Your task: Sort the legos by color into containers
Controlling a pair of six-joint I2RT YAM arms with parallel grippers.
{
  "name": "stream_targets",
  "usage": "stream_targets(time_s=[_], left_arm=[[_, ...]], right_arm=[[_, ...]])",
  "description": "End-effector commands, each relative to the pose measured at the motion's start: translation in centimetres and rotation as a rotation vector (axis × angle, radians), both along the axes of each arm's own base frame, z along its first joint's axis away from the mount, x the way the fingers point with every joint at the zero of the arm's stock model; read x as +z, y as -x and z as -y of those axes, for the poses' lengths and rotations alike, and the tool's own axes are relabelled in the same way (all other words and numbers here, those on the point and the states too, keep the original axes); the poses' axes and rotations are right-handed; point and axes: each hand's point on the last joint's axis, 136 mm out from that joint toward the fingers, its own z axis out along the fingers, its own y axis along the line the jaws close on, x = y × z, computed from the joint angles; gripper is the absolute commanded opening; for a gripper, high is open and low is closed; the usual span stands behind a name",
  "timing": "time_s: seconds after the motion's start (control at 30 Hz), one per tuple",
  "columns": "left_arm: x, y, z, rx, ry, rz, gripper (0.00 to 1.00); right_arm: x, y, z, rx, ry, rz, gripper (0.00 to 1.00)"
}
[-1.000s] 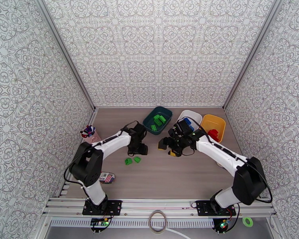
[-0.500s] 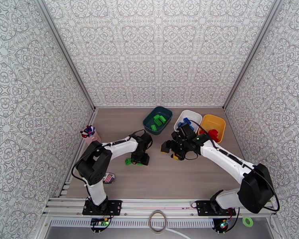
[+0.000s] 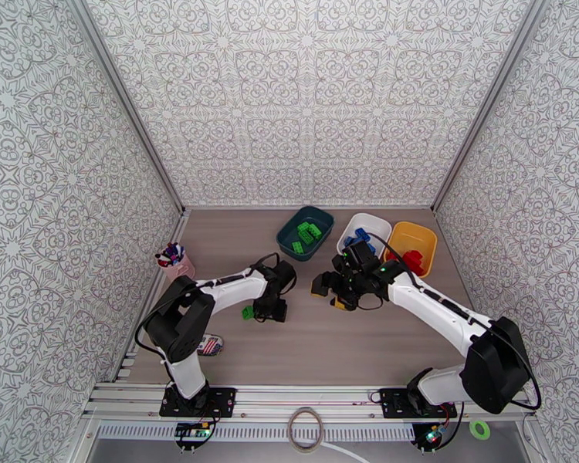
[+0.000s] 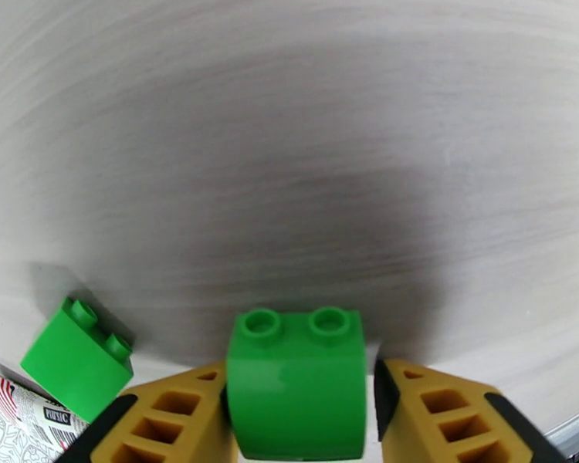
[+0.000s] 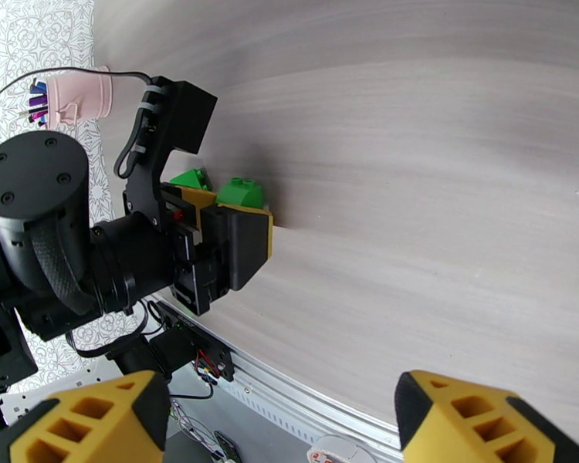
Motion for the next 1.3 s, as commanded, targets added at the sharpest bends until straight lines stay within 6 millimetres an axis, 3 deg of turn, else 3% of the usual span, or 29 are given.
stream_targets(time_s=[0.0,0.17,0.5,0.63,0.83,1.1,1.27], left_arm=[[1.7,-0.5,0.8,0.024,0.022,0.032,0.44],[2.2,-0.6,1.1,0.050,0.055,0.035,0.33],[7.2,-3.8,6.3,0.137,0.440,0.071,0.28],[9.5,-6.3,7.9,0.179,0.606,0.092,0.28],[11.6,-10.7,7.7,0.286,0.749,0.122,0.28],[13.7,-17.5,6.7,0.384,0.817,0.178,0.29],[14.5,-21.9,7.0,0.406,0.816,0.201,0.33]], right_arm=[[-0.1,0.0,-0.1,0.002,-0.004,0.006,0.82],[-0.7,0.0,-0.3,0.015,0.000,-0.006,0.81],[-0.9,-1.8,-2.0,0.056,-0.011,-0.018,0.80],[-0.6,-3.1,-2.8,0.080,0.004,-0.017,0.77],[1.1,-5.9,-3.2,0.081,-0.001,0.016,0.76],[3.3,-10.1,-1.8,0.035,-0.043,0.044,0.76],[4.1,-11.5,-1.0,0.020,-0.049,0.051,0.76]])
